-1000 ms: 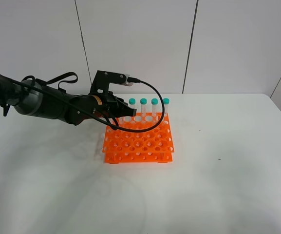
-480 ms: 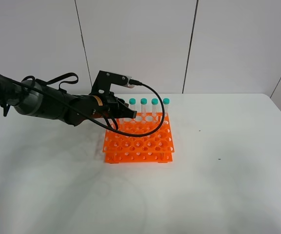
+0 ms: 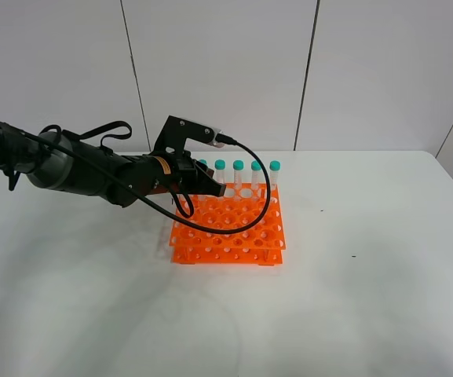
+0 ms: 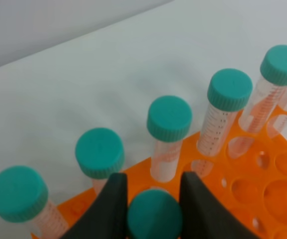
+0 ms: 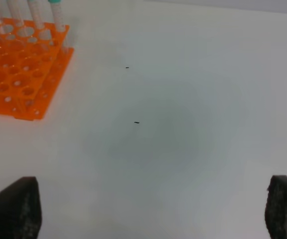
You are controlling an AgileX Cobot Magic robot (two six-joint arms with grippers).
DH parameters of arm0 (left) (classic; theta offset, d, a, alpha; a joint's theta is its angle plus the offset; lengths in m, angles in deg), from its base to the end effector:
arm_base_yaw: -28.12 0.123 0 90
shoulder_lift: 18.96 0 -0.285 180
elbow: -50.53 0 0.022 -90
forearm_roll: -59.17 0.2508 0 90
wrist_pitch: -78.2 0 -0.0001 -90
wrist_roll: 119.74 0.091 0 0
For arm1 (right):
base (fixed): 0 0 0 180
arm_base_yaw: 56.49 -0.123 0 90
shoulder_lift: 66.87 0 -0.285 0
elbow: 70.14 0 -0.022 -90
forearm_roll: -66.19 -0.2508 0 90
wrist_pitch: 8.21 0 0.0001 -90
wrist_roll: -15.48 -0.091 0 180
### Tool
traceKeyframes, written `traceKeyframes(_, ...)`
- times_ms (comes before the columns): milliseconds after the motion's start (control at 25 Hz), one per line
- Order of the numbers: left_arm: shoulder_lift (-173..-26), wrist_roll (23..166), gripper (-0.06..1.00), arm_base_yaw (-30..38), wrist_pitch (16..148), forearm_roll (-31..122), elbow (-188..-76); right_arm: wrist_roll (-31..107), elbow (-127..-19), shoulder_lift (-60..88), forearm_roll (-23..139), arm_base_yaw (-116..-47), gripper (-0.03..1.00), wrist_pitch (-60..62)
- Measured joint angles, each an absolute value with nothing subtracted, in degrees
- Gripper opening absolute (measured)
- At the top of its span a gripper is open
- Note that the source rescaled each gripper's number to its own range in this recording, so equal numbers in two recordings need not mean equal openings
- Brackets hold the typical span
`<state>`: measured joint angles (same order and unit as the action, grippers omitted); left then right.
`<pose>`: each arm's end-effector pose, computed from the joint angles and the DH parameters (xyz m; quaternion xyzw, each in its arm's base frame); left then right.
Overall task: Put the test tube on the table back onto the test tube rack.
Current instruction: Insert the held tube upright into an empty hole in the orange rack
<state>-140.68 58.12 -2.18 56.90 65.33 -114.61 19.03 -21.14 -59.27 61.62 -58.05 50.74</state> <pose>0.3611 -0.2151 0.1593 0.2563 0.8053 -0.1394 0.5161 -0.0035 0.0061 0.2780 -0.0385 0.8444 0.0306 0.5334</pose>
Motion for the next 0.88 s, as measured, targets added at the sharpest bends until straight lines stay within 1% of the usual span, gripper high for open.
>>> traceKeyframes(640, -140.7, 57.7, 0.01, -2.2, 56.8, 65.1, -114.6, 19.0, -21.1, -59.3, 61.6, -58.0, 1.0, 50.7)
traceKeyframes(880, -140.9, 57.2, 0.01, -1.2, 57.2, 64.6, -114.6, 19.0, -21.1, -59.3, 61.6, -58.0, 1.0, 50.7)
